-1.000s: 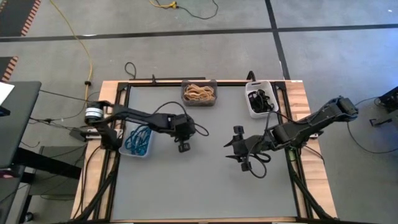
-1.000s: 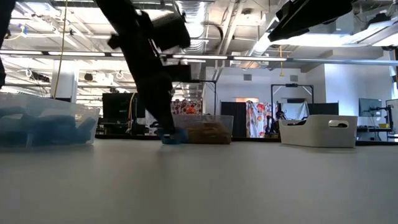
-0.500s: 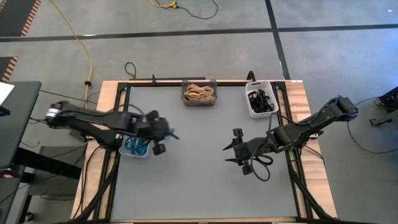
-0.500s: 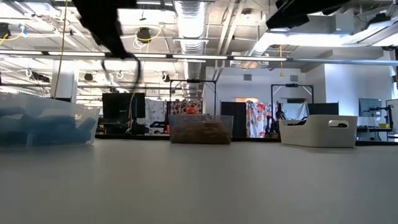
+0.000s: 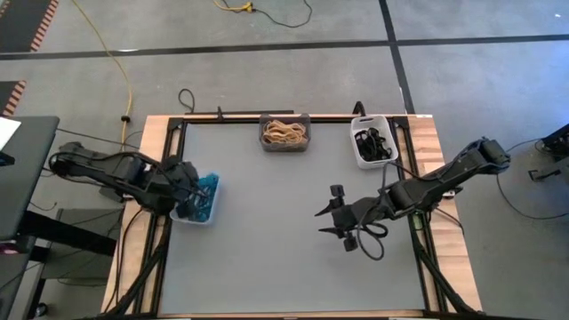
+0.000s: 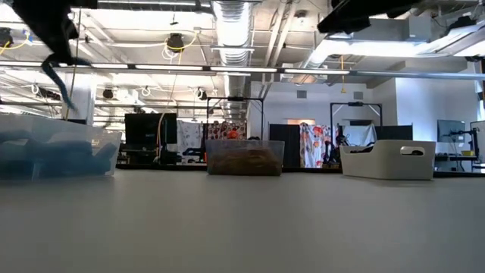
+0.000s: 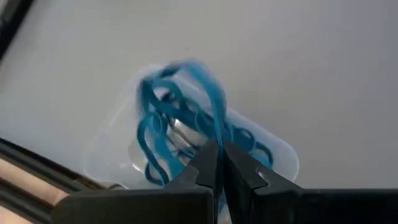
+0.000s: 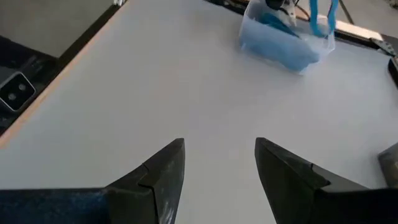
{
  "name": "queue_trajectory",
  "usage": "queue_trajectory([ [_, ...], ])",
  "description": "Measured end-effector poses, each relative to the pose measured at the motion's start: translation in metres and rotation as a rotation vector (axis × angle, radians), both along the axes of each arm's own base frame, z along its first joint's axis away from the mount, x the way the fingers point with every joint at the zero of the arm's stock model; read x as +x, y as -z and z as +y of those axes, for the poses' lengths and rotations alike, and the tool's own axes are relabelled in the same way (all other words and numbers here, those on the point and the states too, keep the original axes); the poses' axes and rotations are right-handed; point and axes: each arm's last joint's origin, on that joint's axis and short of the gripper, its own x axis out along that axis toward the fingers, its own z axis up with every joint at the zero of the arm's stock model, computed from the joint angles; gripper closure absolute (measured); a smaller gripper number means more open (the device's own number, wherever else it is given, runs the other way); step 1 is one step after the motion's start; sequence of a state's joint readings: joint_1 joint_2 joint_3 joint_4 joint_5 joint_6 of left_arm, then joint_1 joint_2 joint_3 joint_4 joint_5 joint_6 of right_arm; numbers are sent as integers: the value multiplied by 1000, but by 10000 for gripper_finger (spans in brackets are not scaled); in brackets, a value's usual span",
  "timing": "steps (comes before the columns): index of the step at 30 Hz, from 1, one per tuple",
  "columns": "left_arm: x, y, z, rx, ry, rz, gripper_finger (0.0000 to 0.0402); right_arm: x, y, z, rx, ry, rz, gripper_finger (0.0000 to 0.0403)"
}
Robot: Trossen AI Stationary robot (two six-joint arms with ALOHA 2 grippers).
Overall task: Sort rubber bands into baskets
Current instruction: Put the blue rubber band into the transparent bin
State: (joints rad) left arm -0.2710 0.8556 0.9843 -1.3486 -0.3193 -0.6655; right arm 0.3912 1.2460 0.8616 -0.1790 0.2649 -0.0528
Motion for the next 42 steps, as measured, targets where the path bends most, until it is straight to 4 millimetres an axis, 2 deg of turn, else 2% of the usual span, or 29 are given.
queue_trajectory([
  [4,-2,15,-1,-8,-9,39,401,7,10,2,-20,0,34,180],
  [9,-1,43,-3,-44,-14,127,401,14,20,1,-34,11,67,180],
  [15,3,72,-7,-104,5,178,401,16,19,-3,-29,25,55,180],
  [21,21,78,-17,-148,113,26,401,17,18,-3,-24,24,43,180],
  [24,29,79,-23,-199,168,4,401,17,18,-3,-23,24,42,180],
  [28,30,86,-27,-248,154,99,401,17,18,-3,-20,26,41,180],
  [33,23,96,-25,-226,79,276,401,17,18,-2,-19,24,41,180],
  [42,20,97,-27,-254,49,321,402,17,17,-2,-17,23,33,180],
])
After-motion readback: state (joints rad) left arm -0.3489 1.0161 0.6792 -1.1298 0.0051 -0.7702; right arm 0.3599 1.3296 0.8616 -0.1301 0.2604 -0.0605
